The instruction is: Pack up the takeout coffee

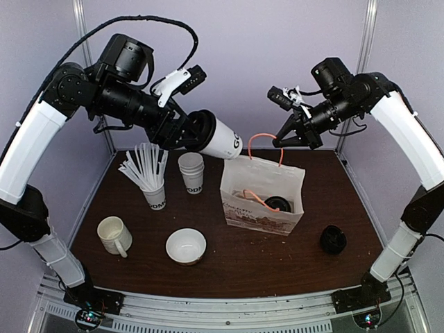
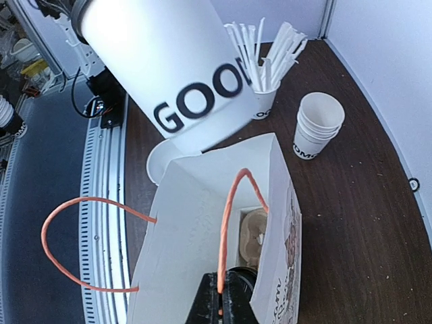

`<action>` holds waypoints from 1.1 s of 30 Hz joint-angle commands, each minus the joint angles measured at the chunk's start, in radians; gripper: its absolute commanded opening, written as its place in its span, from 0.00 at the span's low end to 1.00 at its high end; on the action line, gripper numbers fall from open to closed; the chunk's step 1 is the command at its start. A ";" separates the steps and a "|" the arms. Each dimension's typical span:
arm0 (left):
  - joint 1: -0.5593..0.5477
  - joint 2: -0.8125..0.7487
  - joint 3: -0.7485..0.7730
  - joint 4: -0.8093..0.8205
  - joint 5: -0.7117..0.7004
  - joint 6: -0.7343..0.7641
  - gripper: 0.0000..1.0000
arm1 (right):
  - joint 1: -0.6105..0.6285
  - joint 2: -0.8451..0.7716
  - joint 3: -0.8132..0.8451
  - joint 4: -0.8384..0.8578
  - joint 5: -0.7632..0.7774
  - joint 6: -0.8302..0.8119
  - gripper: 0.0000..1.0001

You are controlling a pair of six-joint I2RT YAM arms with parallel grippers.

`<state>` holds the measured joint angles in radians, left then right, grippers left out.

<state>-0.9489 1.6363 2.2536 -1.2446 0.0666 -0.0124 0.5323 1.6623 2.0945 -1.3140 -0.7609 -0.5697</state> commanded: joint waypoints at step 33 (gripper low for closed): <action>-0.572 -0.027 -0.465 0.247 -0.581 0.551 0.59 | 0.202 -0.125 -0.200 -0.143 -0.224 -0.095 0.00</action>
<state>-1.5066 1.5909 1.8004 -1.0405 -0.4072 0.4763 0.7254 1.5539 1.8969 -1.4490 -0.9573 -0.6518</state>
